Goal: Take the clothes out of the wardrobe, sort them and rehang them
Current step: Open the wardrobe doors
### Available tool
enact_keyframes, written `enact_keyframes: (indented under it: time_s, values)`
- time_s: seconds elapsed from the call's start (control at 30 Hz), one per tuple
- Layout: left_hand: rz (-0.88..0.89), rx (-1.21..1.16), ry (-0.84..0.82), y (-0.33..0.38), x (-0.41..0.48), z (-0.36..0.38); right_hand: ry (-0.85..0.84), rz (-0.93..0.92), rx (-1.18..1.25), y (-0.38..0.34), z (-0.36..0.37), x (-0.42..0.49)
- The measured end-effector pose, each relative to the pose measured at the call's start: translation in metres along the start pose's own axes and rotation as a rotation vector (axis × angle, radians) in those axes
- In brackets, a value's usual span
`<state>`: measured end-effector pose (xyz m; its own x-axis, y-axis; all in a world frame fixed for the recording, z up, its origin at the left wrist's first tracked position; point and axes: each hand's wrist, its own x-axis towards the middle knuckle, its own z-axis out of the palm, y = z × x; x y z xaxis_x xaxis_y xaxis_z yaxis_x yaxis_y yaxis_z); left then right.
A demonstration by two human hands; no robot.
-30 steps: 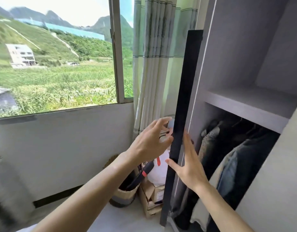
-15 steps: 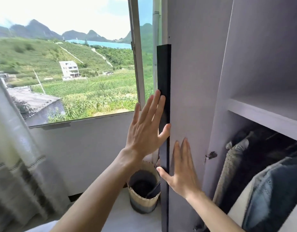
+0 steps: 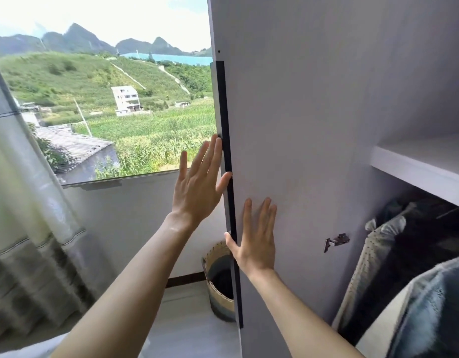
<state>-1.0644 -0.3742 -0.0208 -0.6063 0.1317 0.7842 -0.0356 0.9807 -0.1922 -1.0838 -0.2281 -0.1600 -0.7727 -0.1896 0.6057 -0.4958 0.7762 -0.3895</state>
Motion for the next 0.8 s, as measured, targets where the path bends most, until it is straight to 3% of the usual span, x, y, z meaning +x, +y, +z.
enact_keyframes:
  time_s: [0.37,0.53,0.63,0.8]
  values:
    - [0.068,-0.175,0.006,-0.034,0.014,0.034,0.024,0.108,-0.086,-0.019,0.031,0.029]
    - [0.207,-0.119,-0.16,-0.076,0.0,0.054,0.041,0.167,-0.158,-0.027,0.046,0.038]
    - [0.3,-0.156,-0.174,-0.094,-0.008,0.063,0.049,0.196,-0.155,-0.028,0.051,0.039]
    - [0.365,-0.274,-0.237,-0.092,-0.018,0.06,-0.074,0.164,-0.036,-0.026,0.028,0.026]
